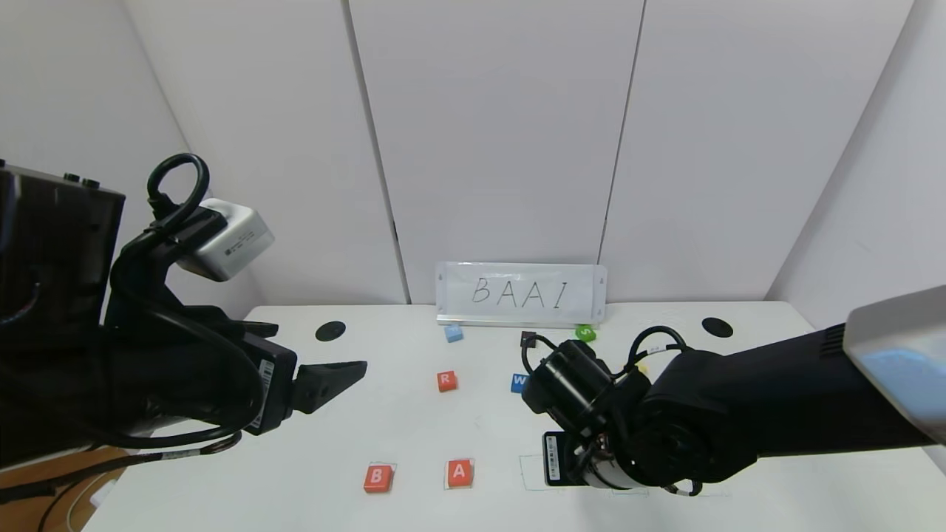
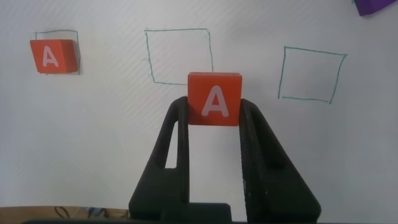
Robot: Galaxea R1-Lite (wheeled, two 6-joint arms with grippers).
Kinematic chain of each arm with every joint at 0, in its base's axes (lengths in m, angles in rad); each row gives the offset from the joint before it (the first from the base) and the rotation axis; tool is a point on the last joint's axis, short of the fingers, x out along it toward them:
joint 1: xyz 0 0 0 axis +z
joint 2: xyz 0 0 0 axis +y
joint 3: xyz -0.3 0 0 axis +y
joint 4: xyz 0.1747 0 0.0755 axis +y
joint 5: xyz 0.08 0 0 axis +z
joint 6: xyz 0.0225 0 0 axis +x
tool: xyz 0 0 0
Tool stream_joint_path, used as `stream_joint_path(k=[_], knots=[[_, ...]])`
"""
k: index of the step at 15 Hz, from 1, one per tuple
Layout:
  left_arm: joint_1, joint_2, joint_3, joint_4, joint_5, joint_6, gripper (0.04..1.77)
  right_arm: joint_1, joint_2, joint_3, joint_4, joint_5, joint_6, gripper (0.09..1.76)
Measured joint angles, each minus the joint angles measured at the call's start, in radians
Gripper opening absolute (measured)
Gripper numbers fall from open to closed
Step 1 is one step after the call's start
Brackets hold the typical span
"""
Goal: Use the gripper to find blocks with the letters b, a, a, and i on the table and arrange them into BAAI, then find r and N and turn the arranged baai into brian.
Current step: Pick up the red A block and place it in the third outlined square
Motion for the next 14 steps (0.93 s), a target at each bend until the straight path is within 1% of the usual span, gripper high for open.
stream_joint_path(k=[4, 7, 14], knots=[[-0.014, -0.007, 0.000, 0.003, 0.000, -0.001, 1.72, 0.023, 0.046, -0.017, -0.003, -0.003, 0.033, 0.54], [-0.021, -0.009, 0.002, 0.004, 0.000, -0.001, 1.72, 0.040, 0.077, -0.019, -0.047, -0.001, 0.036, 0.54], [-0.023, -0.008, 0.004, 0.003, 0.000, -0.001, 1.72, 0.063, 0.121, -0.022, -0.081, -0.002, 0.027, 0.54]])
